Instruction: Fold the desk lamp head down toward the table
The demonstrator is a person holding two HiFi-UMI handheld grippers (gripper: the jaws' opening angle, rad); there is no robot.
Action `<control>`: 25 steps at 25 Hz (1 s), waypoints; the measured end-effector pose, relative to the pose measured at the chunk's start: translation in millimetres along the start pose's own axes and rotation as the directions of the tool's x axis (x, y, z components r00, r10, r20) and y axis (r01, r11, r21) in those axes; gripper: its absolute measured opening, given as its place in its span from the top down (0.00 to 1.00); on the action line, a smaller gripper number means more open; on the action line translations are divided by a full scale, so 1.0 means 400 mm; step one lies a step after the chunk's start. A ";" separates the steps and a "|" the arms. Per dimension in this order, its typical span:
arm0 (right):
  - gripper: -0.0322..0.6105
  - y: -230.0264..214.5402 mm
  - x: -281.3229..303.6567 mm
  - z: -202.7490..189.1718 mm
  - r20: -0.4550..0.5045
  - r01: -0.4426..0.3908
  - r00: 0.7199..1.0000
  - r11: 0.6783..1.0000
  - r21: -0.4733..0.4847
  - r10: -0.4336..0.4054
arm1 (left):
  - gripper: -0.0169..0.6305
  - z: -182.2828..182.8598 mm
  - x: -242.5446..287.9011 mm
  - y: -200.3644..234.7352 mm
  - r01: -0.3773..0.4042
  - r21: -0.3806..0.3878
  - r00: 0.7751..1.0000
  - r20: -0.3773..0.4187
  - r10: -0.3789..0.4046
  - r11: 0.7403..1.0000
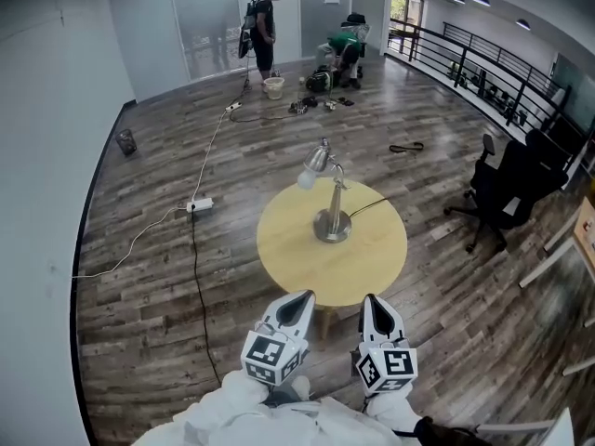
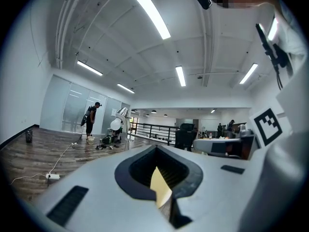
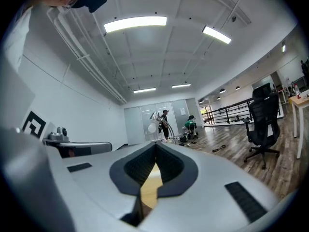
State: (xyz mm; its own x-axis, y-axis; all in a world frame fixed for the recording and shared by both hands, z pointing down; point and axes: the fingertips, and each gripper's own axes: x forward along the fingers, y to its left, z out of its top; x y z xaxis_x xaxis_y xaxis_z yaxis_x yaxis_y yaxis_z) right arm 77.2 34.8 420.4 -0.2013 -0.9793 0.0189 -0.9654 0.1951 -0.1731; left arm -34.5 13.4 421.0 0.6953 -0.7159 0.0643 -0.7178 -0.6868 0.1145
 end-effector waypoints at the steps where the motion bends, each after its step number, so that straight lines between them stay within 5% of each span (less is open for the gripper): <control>1: 0.93 -0.011 0.023 0.001 0.002 0.006 1.000 1.000 0.002 -0.006 | 0.97 0.000 0.019 0.015 0.004 0.000 1.000 -0.003 -0.004 1.000; 14: 0.93 -0.118 0.254 0.003 -0.025 0.039 0.999 0.999 0.015 -0.039 | 0.97 -0.001 0.238 0.141 0.041 -0.020 0.998 -0.039 -0.042 0.999; 25: 0.93 -0.229 0.485 0.026 -0.048 -0.092 0.995 0.996 -0.001 0.092 | 0.97 -0.007 0.437 0.213 -0.047 -0.044 0.998 -0.046 0.045 0.998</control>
State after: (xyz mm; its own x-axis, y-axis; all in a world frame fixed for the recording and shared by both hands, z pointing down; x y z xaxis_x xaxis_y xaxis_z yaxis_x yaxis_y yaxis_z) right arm 128.2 -173.5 429.6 -0.2967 -0.9537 0.0499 -0.9429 0.2843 -0.1734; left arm 26.1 -169.9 444.6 0.6630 -0.7398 0.1149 -0.7475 -0.6459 0.1550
